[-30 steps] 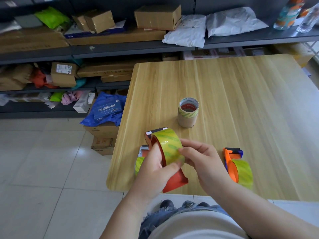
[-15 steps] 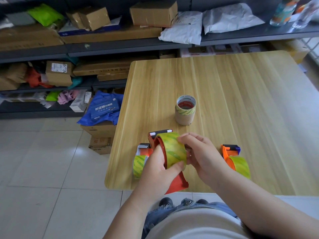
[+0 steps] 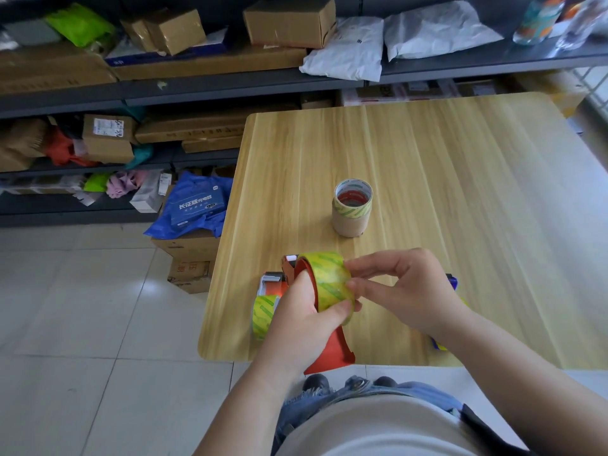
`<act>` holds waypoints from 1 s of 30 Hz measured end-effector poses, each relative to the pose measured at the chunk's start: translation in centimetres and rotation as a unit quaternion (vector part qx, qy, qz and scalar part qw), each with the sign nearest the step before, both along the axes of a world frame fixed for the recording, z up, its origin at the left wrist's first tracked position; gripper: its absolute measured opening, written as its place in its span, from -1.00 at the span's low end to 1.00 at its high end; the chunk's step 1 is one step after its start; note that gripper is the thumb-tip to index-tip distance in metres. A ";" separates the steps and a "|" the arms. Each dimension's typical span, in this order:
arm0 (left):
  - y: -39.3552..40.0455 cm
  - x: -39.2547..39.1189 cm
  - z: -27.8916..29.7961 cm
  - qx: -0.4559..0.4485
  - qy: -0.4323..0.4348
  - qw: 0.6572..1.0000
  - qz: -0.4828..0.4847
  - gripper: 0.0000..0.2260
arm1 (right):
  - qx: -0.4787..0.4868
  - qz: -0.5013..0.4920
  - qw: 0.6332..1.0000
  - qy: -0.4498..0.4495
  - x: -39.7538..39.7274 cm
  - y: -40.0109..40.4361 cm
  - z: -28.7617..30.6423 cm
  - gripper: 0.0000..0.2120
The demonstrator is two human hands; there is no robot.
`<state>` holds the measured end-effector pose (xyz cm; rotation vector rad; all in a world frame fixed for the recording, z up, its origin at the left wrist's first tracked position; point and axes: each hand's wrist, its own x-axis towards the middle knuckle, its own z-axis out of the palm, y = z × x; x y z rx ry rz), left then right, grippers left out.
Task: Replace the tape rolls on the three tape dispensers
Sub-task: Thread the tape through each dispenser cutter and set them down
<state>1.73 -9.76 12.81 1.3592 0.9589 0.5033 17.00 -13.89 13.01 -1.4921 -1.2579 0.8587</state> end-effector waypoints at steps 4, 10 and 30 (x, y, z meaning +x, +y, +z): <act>0.1 0.3 0.1 -0.007 0.015 1.000 -0.006 -0.73 | 0.033 0.014 0.988 -0.147 0.6 0.1 -0.2 -0.88; 0.4 0.2 0.0 -0.056 0.009 0.998 -0.022 -0.76 | 0.211 0.079 0.911 -0.346 1.3 0.5 -1.5 -0.70; 0.4 0.5 -0.9 -0.095 0.041 0.993 -0.051 -0.84 | 0.209 0.153 0.848 -0.462 2.2 1.7 -2.8 -0.64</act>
